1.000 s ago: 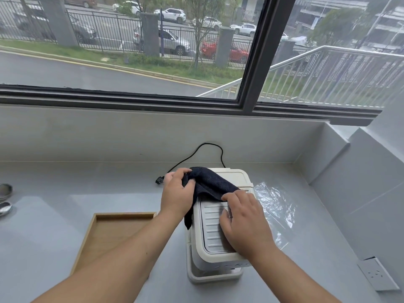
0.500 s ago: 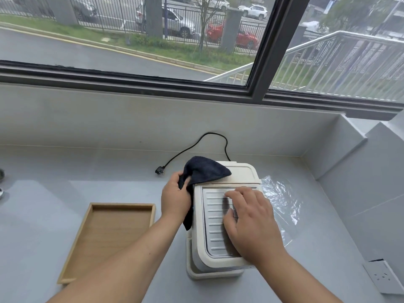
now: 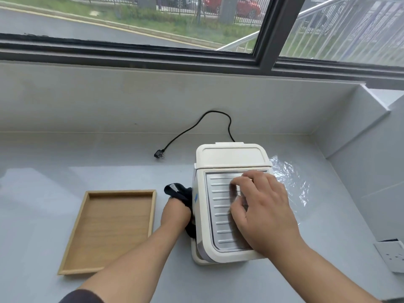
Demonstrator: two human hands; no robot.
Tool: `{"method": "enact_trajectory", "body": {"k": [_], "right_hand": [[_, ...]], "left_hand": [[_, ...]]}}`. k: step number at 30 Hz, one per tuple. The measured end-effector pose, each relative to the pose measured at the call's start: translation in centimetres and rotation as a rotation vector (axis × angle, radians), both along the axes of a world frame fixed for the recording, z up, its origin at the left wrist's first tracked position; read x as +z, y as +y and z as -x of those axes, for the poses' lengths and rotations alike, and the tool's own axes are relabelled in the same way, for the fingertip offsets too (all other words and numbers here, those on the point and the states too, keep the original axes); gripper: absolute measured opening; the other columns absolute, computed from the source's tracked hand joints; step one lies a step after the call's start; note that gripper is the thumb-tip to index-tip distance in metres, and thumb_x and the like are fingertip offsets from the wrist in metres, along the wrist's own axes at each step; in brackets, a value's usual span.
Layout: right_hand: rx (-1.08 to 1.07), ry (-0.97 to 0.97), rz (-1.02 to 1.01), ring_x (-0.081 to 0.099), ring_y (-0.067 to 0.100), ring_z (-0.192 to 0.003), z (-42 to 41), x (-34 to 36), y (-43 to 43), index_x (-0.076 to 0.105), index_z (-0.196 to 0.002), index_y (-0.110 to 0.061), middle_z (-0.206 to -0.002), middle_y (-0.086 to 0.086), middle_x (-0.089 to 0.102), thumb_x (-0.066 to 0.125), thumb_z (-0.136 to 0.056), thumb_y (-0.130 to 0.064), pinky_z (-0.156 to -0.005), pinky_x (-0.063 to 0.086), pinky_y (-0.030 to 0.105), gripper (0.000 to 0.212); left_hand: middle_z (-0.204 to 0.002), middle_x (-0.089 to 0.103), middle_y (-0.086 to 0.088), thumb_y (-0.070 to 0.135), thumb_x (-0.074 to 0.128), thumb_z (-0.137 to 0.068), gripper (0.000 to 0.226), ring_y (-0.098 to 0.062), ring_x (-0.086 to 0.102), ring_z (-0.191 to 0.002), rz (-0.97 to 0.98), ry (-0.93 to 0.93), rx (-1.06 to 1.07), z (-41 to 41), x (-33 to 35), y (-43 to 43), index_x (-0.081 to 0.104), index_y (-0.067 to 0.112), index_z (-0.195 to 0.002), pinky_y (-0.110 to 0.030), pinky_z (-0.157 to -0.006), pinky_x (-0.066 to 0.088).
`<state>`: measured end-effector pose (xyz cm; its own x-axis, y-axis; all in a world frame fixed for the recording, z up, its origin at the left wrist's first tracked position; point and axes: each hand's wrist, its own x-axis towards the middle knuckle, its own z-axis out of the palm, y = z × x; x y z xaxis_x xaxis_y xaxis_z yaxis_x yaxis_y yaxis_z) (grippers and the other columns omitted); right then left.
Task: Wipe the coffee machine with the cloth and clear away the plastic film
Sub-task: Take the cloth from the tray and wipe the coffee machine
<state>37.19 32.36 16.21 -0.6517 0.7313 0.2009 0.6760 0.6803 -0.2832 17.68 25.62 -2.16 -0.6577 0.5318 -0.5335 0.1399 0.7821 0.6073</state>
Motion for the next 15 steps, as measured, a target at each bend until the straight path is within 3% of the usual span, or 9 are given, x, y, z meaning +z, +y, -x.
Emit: {"method": "enact_trajectory", "body": {"k": [4, 8, 12, 15], "right_hand": [[0.002, 0.005, -0.003, 0.05, 0.025, -0.117, 0.1, 0.0, 0.0, 0.066, -0.113, -0.027, -0.121, -0.003, 0.06, 0.044, -0.086, -0.032, -0.103, 0.038, 0.043, 0.035], [0.001, 0.007, -0.005, 0.05, 0.025, -0.117, 0.0, 0.1, 0.0, 0.065, -0.112, -0.027, -0.12, -0.003, 0.06, 0.044, -0.086, -0.032, -0.104, 0.037, 0.042, 0.034], [-0.003, 0.013, -0.003, 0.048, 0.024, -0.118, 0.0, 0.1, -0.2, 0.065, -0.112, -0.027, -0.121, -0.003, 0.059, 0.045, -0.086, -0.032, -0.105, 0.035, 0.042, 0.034], [0.0, 0.016, -0.009, 0.049, 0.025, -0.115, 0.0, 0.3, -0.3, 0.066, -0.111, -0.025, -0.119, -0.002, 0.06, 0.048, -0.086, -0.03, -0.103, 0.037, 0.043, 0.032]], "left_hand": [[-0.11, 0.059, -0.017, 0.01, 0.051, -0.088, 0.025, -0.034, 0.062, -0.094, 0.103, 0.256, -0.151, 0.5, 0.1, -0.1, 0.061, 0.005, -0.111, -0.037, -0.079, 0.05], [-0.105, 0.069, -0.019, 0.007, 0.053, -0.09, 0.026, -0.033, 0.063, -0.086, 0.1, 0.175, -0.167, -0.4, -0.5, -1.0, 0.066, -0.004, -0.11, -0.034, -0.069, 0.047], [-0.115, 0.067, -0.017, 0.009, 0.053, -0.096, 0.028, -0.036, 0.067, -0.103, 0.111, 0.13, -0.085, -2.4, -0.4, -3.5, 0.058, 0.001, -0.123, -0.034, -0.075, 0.045], [-0.117, 0.066, -0.014, 0.012, 0.052, -0.095, 0.025, -0.032, 0.066, -0.1, 0.145, 0.103, -0.166, -4.3, -0.3, -5.4, 0.061, 0.004, -0.117, -0.034, -0.078, 0.048]]}}
